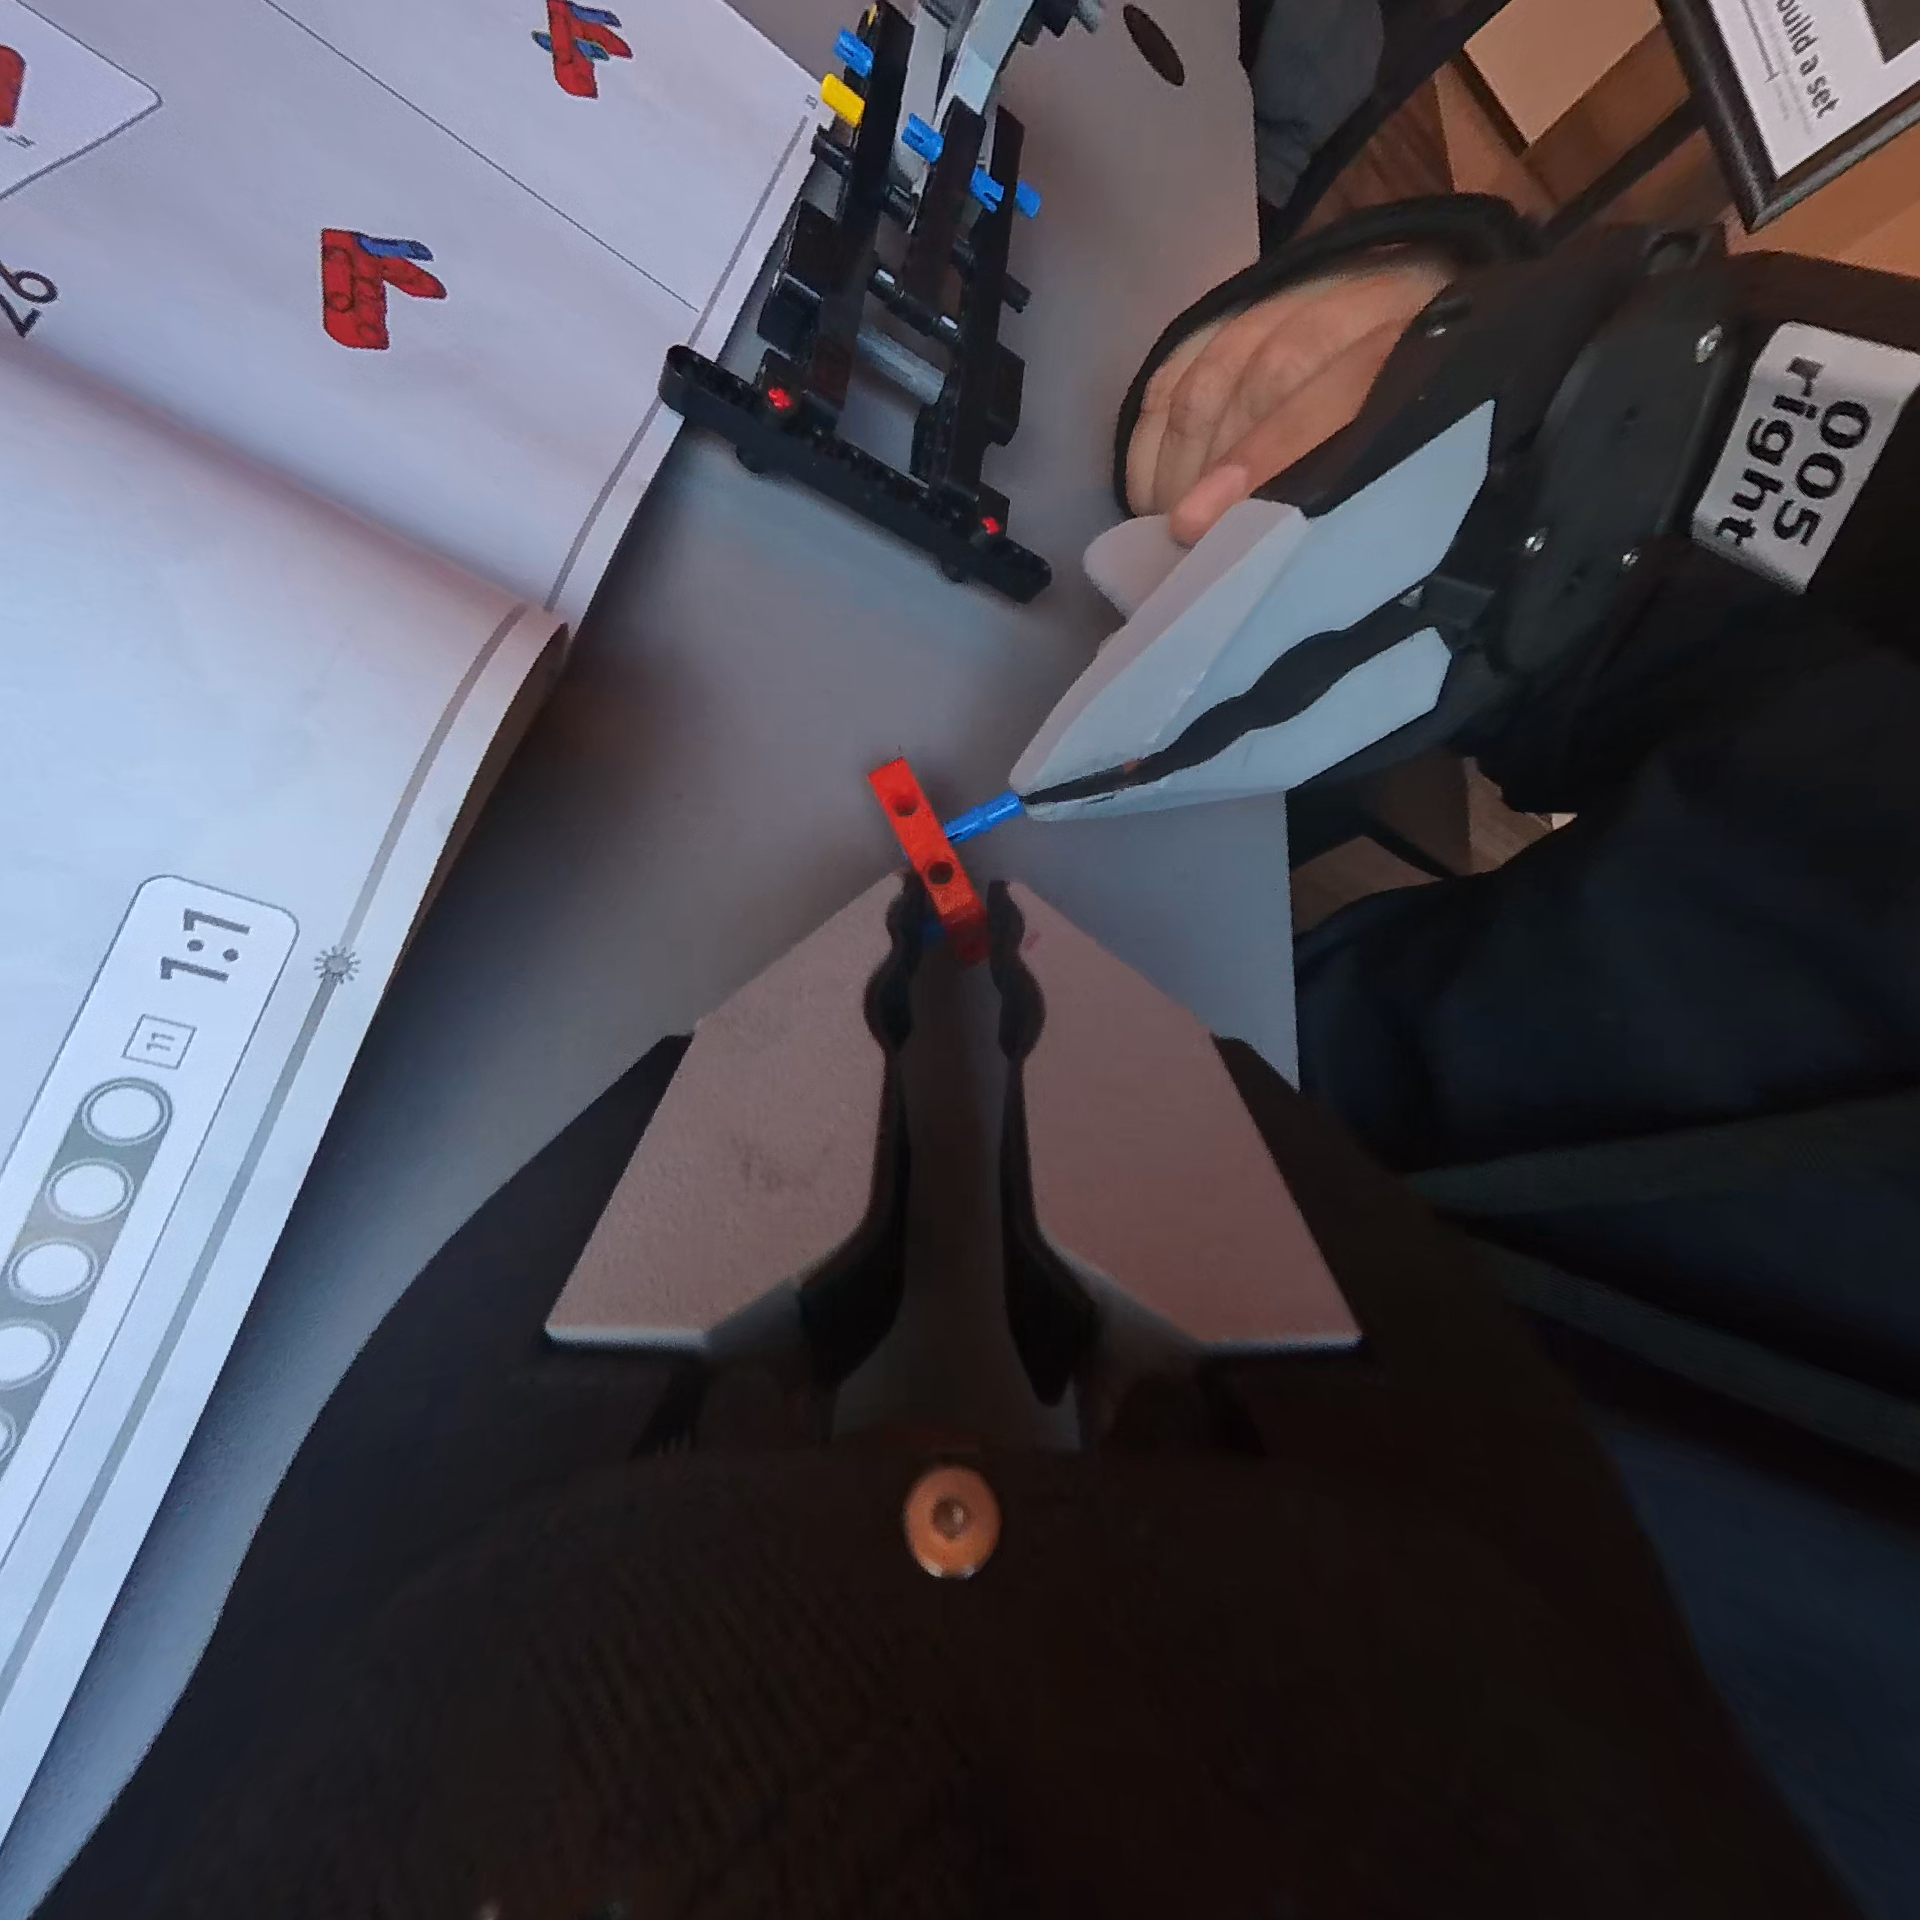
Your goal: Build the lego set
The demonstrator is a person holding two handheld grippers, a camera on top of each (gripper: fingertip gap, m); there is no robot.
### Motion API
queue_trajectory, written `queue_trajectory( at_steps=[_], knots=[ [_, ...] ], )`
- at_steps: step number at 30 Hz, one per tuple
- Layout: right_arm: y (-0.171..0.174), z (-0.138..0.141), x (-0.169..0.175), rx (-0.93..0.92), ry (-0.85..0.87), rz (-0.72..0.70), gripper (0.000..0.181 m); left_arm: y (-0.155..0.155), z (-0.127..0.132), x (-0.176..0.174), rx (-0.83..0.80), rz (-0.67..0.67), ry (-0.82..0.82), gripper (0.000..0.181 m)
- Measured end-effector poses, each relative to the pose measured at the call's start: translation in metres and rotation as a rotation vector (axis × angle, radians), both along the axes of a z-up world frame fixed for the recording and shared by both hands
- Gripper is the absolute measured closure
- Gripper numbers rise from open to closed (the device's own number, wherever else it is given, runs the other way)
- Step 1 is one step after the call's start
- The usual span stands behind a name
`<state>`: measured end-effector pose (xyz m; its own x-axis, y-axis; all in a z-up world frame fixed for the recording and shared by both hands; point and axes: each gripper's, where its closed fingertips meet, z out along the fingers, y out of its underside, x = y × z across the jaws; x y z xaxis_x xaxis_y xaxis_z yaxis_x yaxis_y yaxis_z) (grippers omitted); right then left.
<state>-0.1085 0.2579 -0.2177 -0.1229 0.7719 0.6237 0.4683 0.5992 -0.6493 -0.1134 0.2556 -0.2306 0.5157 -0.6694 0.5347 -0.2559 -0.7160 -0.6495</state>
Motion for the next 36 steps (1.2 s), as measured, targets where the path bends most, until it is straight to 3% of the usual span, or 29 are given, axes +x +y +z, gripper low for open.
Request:
queue_trajectory(
  at_steps=[29,36],
  knots=[
    [-0.001,-0.006,-0.006,0.028,-0.027,0.026,0.181,-0.004,0.000,0.000,0.018,-0.004,0.025,0.172],
    [0.000,0.020,0.000,-0.040,0.115,0.026,0.181,-0.008,0.019,0.009,0.278,-0.106,0.093,0.173]
  ],
)
